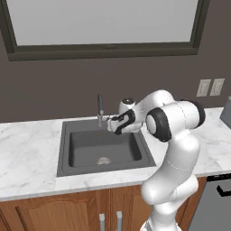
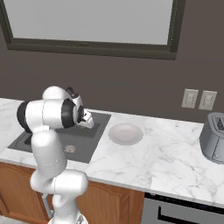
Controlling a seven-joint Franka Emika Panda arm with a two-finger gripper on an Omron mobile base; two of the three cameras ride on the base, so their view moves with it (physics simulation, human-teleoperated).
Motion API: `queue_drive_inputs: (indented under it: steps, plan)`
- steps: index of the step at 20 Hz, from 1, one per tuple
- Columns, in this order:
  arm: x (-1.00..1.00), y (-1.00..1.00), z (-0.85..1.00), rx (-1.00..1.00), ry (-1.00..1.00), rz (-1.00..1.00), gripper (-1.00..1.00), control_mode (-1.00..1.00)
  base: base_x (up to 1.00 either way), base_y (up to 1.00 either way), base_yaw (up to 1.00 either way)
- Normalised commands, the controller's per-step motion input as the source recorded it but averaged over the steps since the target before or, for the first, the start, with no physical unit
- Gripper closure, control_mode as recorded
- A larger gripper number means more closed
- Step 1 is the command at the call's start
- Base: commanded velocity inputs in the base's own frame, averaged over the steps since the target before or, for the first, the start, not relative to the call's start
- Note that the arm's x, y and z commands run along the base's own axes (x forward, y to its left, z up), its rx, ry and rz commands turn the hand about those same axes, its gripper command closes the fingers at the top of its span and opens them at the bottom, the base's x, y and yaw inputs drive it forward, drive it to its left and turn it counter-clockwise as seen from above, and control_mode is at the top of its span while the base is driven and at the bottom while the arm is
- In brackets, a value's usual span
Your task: Turn on the sink faucet. Then move the garlic from the counter to the sink. Turn off the sink. Move the vegetable from the sink to the pot next to the stove. Finally move the pot to the front right burner.
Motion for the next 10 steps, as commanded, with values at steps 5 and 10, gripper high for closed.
queue_drive_inputs:
  steps: [5, 10]
  plan:
    - [-0.37, -0.24, 0.73, 0.0, 0.04, -0.01, 1.0, -1.0, 0.0, 0.0, 0.0]
    - [-0.43, -0.2, 0.74, 0.0, 0.02, 0.0, 1.0, -1.0, 0.0, 0.0, 0.0]
